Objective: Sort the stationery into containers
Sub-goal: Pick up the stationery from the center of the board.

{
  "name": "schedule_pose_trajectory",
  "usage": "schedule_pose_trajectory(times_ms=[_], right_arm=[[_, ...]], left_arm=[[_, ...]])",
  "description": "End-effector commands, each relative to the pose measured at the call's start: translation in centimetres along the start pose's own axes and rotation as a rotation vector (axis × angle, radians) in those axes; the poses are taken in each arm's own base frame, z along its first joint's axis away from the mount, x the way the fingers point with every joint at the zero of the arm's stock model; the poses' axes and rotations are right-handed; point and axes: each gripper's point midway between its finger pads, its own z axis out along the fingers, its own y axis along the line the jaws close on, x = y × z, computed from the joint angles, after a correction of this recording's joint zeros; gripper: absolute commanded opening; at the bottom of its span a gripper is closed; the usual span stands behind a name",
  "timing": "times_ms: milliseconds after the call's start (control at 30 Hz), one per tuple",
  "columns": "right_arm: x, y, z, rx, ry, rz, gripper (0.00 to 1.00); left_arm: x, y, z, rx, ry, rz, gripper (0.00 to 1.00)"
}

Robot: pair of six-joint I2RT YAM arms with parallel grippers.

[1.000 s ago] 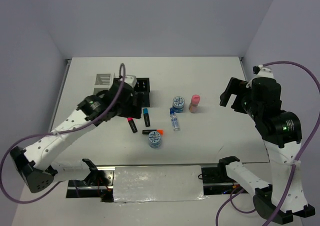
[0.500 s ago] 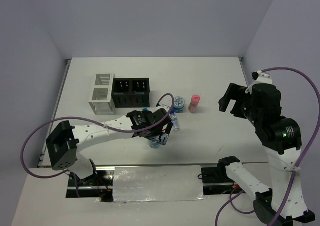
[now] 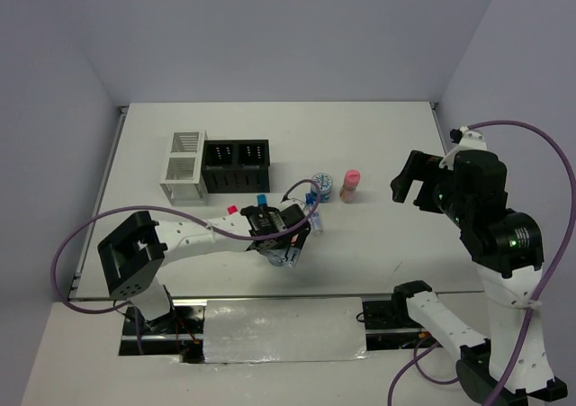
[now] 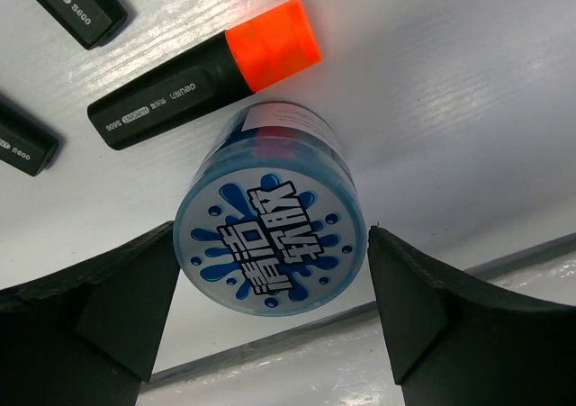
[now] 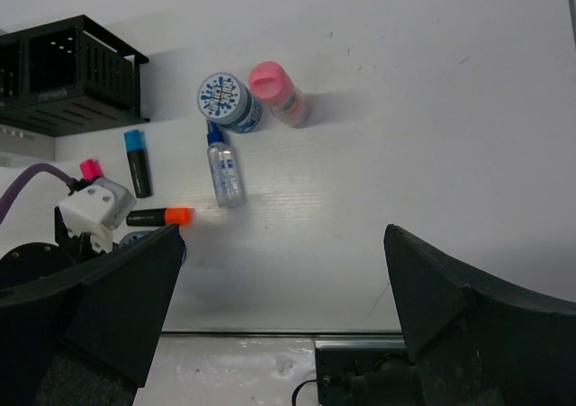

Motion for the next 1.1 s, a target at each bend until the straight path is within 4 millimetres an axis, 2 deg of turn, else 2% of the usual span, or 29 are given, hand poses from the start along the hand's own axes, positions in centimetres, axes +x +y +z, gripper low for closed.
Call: schedule_pose_trajectory(times_ms=[0, 100, 167, 300, 400, 467, 533, 700, 767, 800, 900, 967, 1000, 1033, 1067], right_arm=[[-1.3, 1.0, -0.2, -0.043, -0.040, -0.004, 1.00], [-1.3, 1.3, -0.1, -0.058, -0.036, 0.003, 1.00], [-1.2, 1.5, 0.0, -0.070, -0.028, 0.007, 1.00], [-1.2, 1.6, -0.1, -0.074, -0.026, 0.013, 1.00], [-1.0, 1.6, -0.2, -0.076, -0.025, 0.016, 1.00], [-0.9, 1.6, -0.2, -0.077, -0.023, 0.018, 1.00], [-0.7, 1.6, -0.1, -0.078, -0.018, 0.020, 1.00], [-0.4, 1.7, 0.0, -0.084, -0.010, 0.027, 1.00], [-0.4, 1.8, 0.2, -0.087, -0.007, 0.027, 1.00], [-0.4, 1.8, 0.2, -0.088, -0.007, 0.026, 1.00], [-0.5, 1.9, 0.3, -0.087, -0.007, 0.027, 1.00], [-0.6, 1.9, 0.4, -0.089, -0.008, 0.029, 1.00], [-0.6, 2.0, 0.6, -0.091, -0.004, 0.028, 1.00], [-0.6, 2.1, 0.7, -0.094, -0.003, 0.028, 1.00], [-0.6, 2.1, 0.8, -0.094, 0.000, 0.030, 1.00]], left_arm=[[-1.3, -0.3, 0.3, 0.001, -0.052, 0.005, 0.93], [-1.6, -0.2, 0.8, -0.010, -0.061, 0.022, 0.93], [-1.7, -0.3, 1.1, -0.019, -0.062, 0.032, 0.98], [-2.1, -0.2, 1.5, -0.038, -0.066, 0.046, 0.99], [-2.4, -0.1, 1.5, -0.054, -0.071, 0.053, 0.97], [-2.9, 0.1, 1.3, -0.072, -0.083, 0.060, 0.90], [-3.2, 0.3, 1.1, -0.081, -0.090, 0.069, 0.89], [-4.2, -0.2, 0.4, -0.067, -0.108, 0.071, 0.84], [-4.3, -0.4, 0.3, -0.059, -0.104, 0.072, 0.72], [-4.3, -0.5, 0.2, -0.057, -0.103, 0.069, 0.60], [-3.9, -0.6, 0.3, -0.045, -0.092, 0.065, 0.39], [-3.5, -0.5, 0.5, -0.044, -0.079, 0.065, 0.40], [-3.3, -0.5, 0.5, -0.044, -0.076, 0.061, 0.54], [-3.1, -0.4, 0.6, -0.044, -0.071, 0.062, 0.62], [-3.0, -0.3, 0.6, -0.045, -0.069, 0.061, 0.79]])
